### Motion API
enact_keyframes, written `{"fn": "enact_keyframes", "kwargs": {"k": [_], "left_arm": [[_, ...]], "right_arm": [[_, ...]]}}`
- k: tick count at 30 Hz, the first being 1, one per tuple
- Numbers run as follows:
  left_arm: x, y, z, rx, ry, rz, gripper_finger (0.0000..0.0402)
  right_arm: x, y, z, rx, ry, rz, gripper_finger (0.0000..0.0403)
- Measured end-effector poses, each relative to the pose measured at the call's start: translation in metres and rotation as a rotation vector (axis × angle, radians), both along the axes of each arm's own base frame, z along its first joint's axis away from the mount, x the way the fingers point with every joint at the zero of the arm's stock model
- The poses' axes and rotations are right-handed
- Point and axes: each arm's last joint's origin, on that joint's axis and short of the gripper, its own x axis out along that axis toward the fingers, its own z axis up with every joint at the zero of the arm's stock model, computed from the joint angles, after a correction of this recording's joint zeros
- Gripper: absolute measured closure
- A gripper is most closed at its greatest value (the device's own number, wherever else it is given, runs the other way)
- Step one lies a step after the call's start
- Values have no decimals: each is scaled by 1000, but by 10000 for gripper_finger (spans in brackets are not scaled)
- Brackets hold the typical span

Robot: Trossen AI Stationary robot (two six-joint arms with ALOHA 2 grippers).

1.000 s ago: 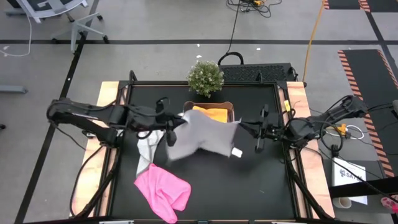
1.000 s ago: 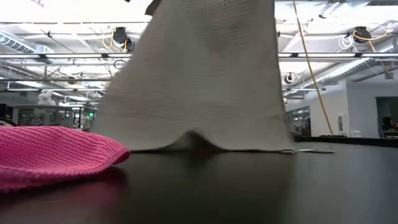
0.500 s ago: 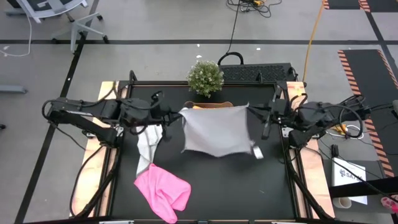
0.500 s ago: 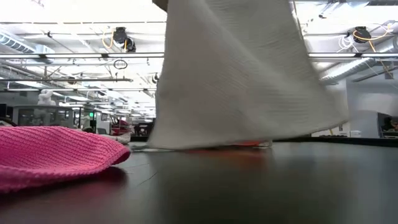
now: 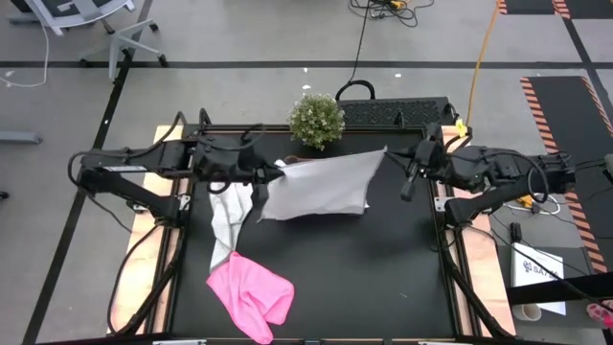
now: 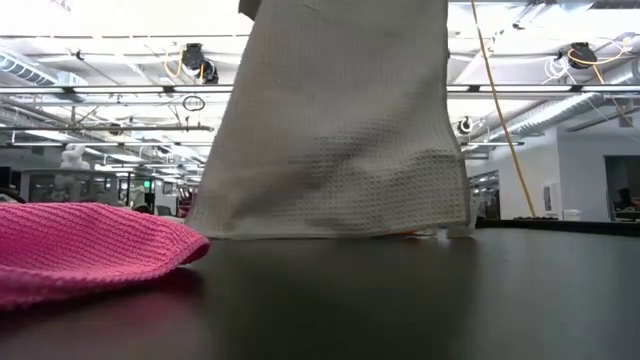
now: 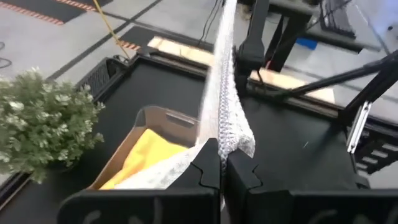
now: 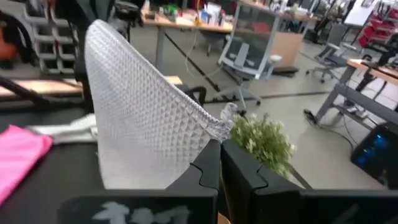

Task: Fold microfiber towels
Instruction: Fold the bottom gray microfiber towel on the table

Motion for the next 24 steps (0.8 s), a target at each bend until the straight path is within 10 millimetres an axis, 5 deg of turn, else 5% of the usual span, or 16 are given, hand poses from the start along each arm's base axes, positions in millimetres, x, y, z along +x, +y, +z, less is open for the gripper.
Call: {"fn": "enact_keyframes", "kwargs": {"k": [10,18,24], "left_arm": [[4,4,7,-41,-13,-32,401],[-11,-26,-3,-204,180,-43,401],[3,-57,-29,-293,340,-59,401]], "right_arm": [[1,-7,-7,86,55,36,403],[22,12,-29,306,186,187,403],[45,42,-55,510,285,315,403]]}}
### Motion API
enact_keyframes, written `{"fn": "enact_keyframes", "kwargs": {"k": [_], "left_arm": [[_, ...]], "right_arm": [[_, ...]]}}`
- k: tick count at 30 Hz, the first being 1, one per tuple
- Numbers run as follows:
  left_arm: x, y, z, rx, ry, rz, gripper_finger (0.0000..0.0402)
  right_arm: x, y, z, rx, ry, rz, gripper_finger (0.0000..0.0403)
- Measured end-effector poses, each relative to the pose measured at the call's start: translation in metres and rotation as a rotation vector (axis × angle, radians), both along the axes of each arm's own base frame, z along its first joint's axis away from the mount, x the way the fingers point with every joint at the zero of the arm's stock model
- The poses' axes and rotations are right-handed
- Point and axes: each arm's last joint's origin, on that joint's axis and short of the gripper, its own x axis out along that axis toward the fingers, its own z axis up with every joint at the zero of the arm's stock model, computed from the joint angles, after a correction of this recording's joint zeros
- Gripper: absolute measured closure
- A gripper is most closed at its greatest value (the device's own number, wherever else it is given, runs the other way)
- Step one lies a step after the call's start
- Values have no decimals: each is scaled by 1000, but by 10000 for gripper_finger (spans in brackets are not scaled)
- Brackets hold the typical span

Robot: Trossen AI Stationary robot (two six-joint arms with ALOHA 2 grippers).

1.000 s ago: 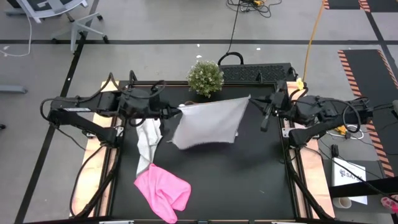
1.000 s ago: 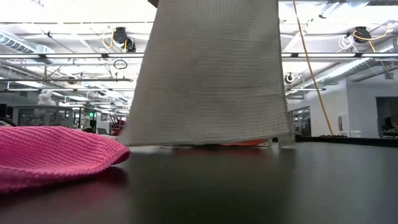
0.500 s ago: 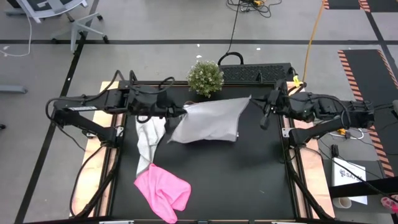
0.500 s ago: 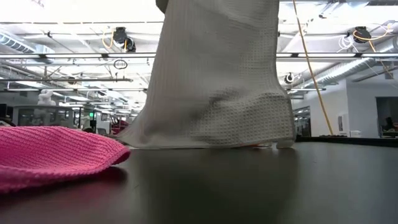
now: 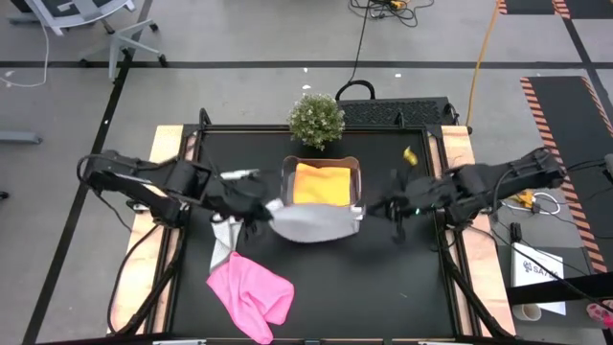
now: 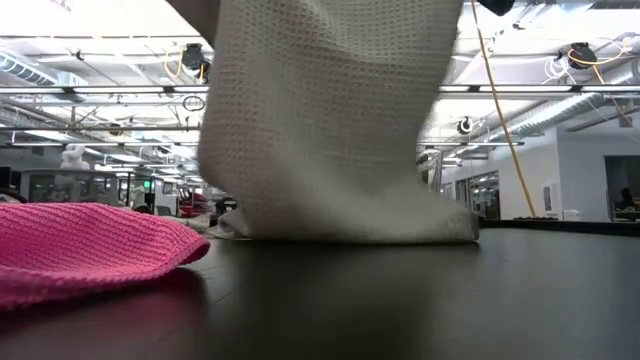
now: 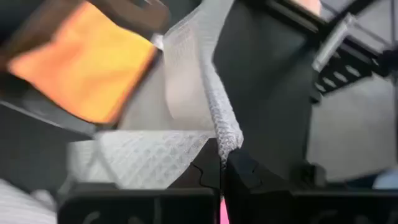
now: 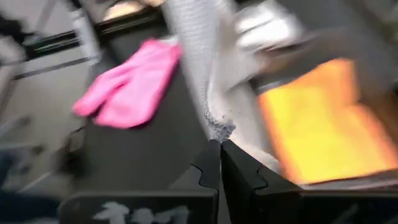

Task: Fold microfiber towels
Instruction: Fold the bottom gray microfiber towel on the table

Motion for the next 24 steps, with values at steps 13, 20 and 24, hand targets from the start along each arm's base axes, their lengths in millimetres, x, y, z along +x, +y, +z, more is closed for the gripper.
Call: {"fn": "enact_keyframes", "kwargs": {"k": [13,20,24], "left_arm": [[30,-67,-52,-365,327,-52,399],[41,-98,-70,-470,381,-27,397],[49,-111,-77,-484,349,-55,399]], "right_arm": [[8,66,-31,253,205,106,403],[2,90,-37,313,260,150,403],[3,99,-45,288,246,179,403]]}}
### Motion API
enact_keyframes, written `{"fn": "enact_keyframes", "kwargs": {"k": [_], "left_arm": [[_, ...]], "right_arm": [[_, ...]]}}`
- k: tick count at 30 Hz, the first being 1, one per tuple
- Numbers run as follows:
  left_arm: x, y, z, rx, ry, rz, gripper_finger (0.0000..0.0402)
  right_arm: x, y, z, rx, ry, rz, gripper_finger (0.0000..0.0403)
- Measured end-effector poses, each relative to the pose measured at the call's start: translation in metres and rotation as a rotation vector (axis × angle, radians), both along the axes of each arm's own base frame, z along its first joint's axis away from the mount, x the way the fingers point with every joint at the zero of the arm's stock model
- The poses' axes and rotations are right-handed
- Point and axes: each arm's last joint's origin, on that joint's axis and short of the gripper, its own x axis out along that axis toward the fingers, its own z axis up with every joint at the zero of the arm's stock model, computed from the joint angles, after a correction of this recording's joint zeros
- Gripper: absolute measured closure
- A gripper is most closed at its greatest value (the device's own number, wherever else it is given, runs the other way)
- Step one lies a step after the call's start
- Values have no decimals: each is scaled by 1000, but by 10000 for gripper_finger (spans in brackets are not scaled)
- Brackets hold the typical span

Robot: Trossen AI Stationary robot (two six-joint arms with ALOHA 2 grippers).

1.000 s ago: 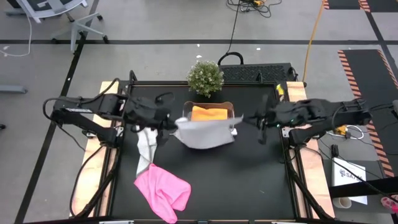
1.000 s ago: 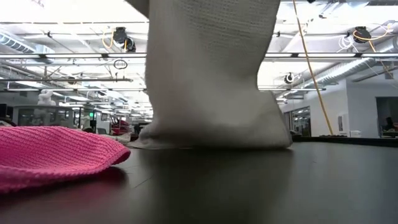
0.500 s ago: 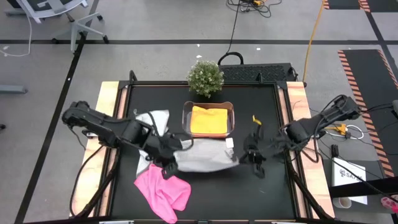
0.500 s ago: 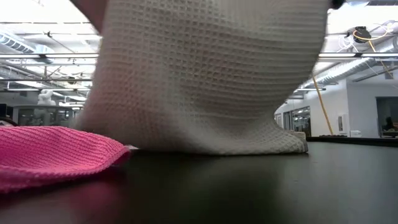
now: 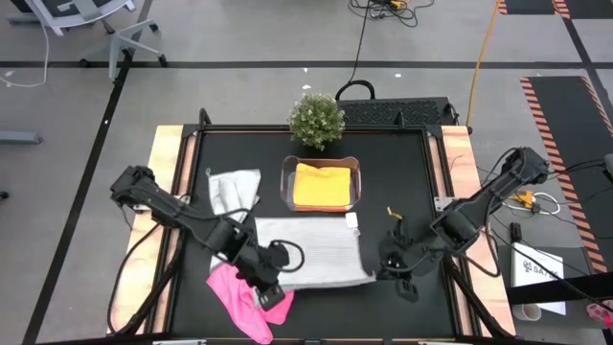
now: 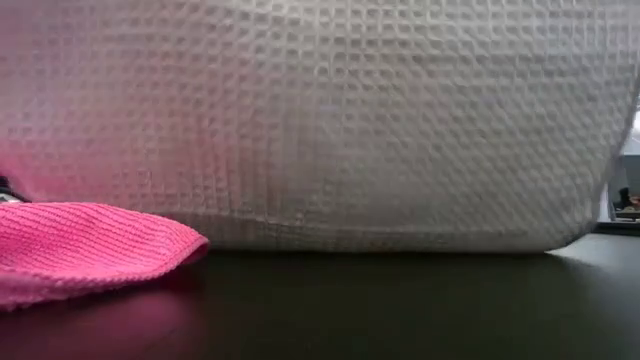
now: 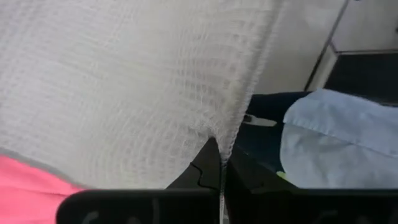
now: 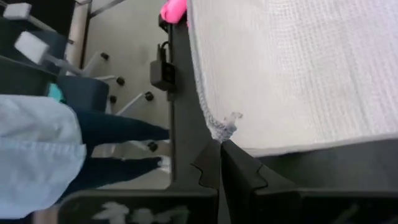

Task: Fold microfiber towels
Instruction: Fold the bottom gray microfiber towel on the table

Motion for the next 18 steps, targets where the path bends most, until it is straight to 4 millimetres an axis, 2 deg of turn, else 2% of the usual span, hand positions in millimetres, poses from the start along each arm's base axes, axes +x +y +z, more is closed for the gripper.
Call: {"fn": "enact_keyframes", "kwargs": {"k": [4,7,14,18], "left_arm": [[2,4,-11,102,26,5,396],[0,16,-15,193,73,18,396],[-1,51,-24,405,163,69,395],[-4,65,-47,434,238,80,398]], "right_arm": [[2,-1,-16,-28,-58,42,403],[-1,-13,-25,-59,-61,37,403],[-6,-49,-59,-148,-26,-162,403],[-1,-63,-81,-142,-50,-227,403]]}}
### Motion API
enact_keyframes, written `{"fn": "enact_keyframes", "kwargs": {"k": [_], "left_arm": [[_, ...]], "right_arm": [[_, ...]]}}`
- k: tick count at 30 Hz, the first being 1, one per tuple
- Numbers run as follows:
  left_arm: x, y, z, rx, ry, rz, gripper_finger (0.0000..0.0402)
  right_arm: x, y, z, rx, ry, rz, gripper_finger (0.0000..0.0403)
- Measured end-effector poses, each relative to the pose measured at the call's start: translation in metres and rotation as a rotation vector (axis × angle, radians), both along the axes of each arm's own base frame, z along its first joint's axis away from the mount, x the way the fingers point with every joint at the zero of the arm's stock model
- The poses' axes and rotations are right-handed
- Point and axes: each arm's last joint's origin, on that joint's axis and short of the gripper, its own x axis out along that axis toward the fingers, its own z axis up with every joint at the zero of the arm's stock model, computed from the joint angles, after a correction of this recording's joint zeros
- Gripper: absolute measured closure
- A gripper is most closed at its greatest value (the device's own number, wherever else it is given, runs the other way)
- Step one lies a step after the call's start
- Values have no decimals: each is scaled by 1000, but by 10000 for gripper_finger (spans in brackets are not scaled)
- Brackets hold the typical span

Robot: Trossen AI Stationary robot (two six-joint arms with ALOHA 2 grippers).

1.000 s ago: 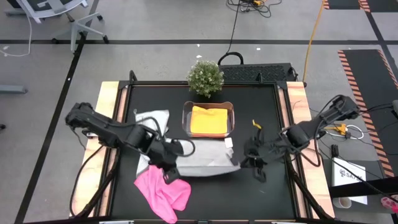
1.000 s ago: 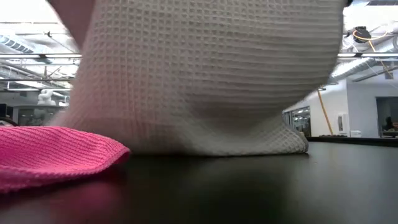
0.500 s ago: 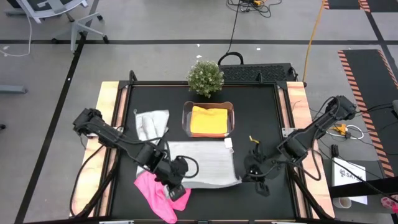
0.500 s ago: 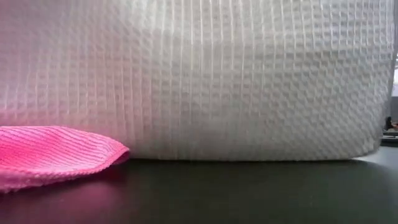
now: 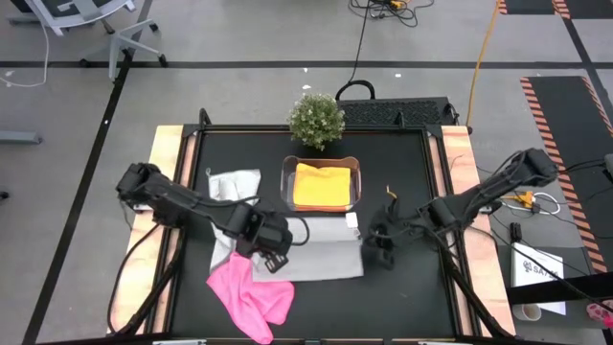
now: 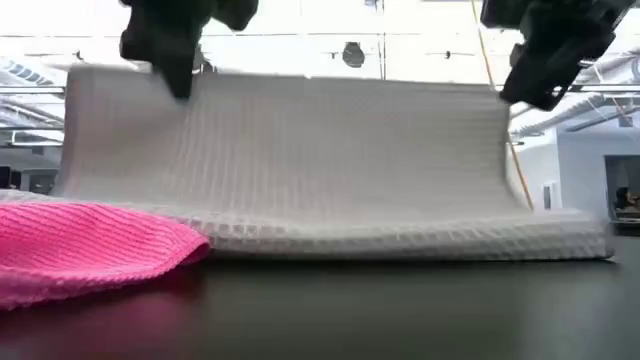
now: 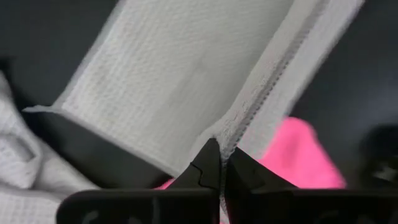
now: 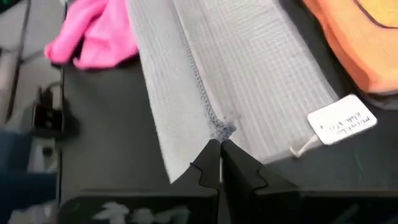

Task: Fold microfiber towels
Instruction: Fold the bottom gray microfiber towel on the table

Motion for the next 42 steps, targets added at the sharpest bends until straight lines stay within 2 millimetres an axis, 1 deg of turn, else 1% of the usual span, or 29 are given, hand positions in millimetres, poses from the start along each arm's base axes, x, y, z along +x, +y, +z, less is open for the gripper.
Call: {"fn": "enact_keyframes", "kwargs": {"k": [3,5,10,15,19,22,24,27,30,33,35,37,40,42], "left_arm": [[-7,7,-22,1,81,14,393],[-16,15,-38,26,169,28,392],[-21,34,-59,69,214,54,398],[-11,44,-64,72,119,-40,387],[-3,53,-63,74,56,-63,388],[-1,60,-63,76,52,-68,397],[-1,64,-63,72,53,-74,396],[0,66,-63,68,53,-74,383],[0,67,-63,59,55,-74,374],[-1,66,-63,37,57,-77,370],[-1,65,-63,33,57,-83,370],[-1,64,-63,32,57,-87,372],[-1,63,-63,33,58,-95,379],[-1,63,-63,27,59,-101,386]], "right_arm": [[3,-7,-10,7,-49,-13,402],[3,-13,-17,-6,-45,-23,402],[7,-23,-18,-8,-59,-65,402],[10,-27,-17,9,-70,-80,402],[12,-30,-15,19,-98,-93,402],[15,-33,-19,-11,-85,-85,402],[19,-34,-23,-32,-73,-62,403],[30,-35,-27,-31,-77,46,403],[48,-34,-22,-47,-74,188,403],[70,-32,-15,-126,-44,325,394],[85,-30,-12,-199,-3,405,381],[98,-28,-14,-264,56,485,362],[114,-25,-26,-313,161,574,330],[122,-23,-34,-340,209,597,309]]}}
